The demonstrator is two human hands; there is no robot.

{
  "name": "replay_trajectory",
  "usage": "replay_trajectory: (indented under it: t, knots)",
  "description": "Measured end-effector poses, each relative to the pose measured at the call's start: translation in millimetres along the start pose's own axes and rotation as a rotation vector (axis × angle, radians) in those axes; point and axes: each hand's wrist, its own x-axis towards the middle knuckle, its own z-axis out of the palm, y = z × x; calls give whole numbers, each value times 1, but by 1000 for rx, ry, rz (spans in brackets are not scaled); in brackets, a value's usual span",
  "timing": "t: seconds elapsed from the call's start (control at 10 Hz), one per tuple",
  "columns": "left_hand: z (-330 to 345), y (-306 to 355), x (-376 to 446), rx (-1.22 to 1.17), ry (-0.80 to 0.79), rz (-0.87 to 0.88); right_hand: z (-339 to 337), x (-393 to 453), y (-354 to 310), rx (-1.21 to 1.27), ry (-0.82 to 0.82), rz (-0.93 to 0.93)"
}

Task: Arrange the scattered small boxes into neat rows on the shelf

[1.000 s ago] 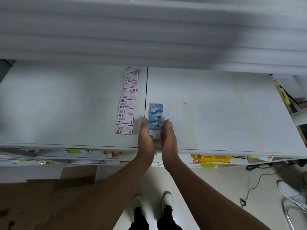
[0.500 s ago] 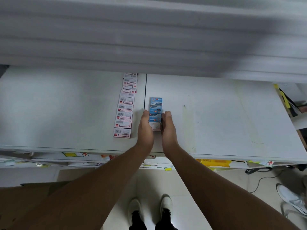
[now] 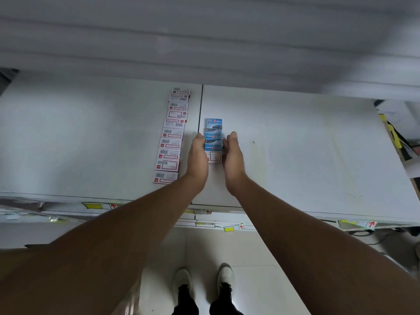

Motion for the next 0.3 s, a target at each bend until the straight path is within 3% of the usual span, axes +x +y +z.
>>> replay_trajectory:
  t: [0.2,0.3]
  knots:
    - [-10,2,-21,225,41,83,-20,-26,-9,-217,4,-65]
    - [-21,-7,-29,499,-22,174,-31,-37,-16,-448,-30,-126]
